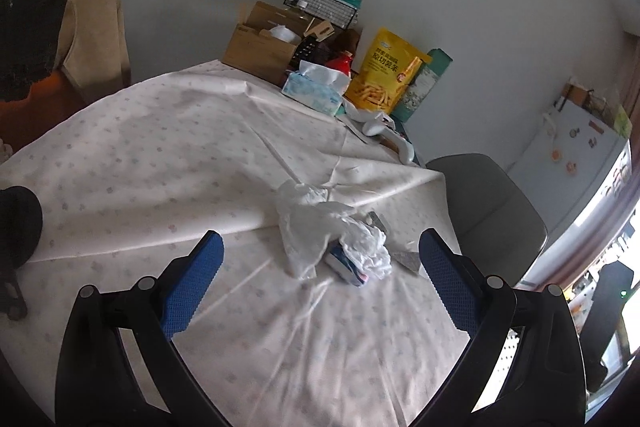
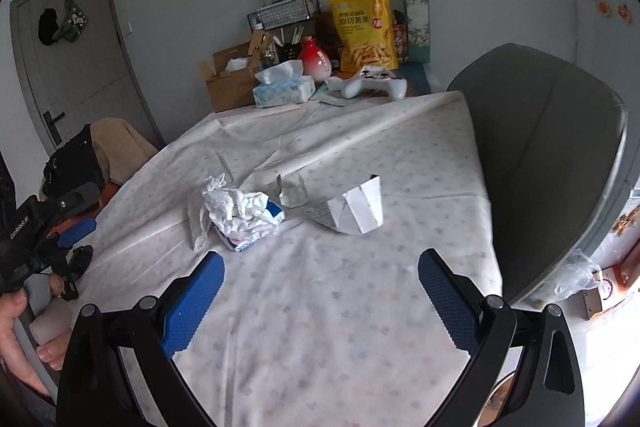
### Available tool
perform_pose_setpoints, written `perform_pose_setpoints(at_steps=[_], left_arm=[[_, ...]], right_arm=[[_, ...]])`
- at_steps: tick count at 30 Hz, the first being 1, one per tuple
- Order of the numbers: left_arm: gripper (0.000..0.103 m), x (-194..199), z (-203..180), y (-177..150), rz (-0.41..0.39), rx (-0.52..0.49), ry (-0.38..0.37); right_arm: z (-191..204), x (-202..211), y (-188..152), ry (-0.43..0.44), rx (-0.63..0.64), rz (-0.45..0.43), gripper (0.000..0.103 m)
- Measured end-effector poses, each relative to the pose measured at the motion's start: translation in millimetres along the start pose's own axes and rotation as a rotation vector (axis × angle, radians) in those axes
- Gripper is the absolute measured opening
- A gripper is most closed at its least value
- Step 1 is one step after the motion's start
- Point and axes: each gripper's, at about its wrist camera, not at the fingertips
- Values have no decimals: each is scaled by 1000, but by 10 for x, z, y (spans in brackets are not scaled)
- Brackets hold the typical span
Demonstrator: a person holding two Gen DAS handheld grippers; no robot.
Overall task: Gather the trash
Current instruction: 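Move both tools back over the table toward the plastic bag pile, then close the right gripper on the crumpled white tissue and plastic bag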
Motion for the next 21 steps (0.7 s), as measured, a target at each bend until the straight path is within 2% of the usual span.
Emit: perform_pose_setpoints(at_steps=[11, 21], left_arm=[[68, -574, 30, -56, 115, 4, 14], [52, -1123, 8, -193, 209, -3, 51]], right_arm=[[4, -384, 77, 31, -3, 48, 83], [-124, -506, 100, 49, -28, 71, 82]])
Point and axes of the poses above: each gripper's, at about its wrist camera, not at the fingertips, and x roughly against the way its jaws point, z to its left, y to its top, and after that the axes turned 6 degrees about -x, right-handed
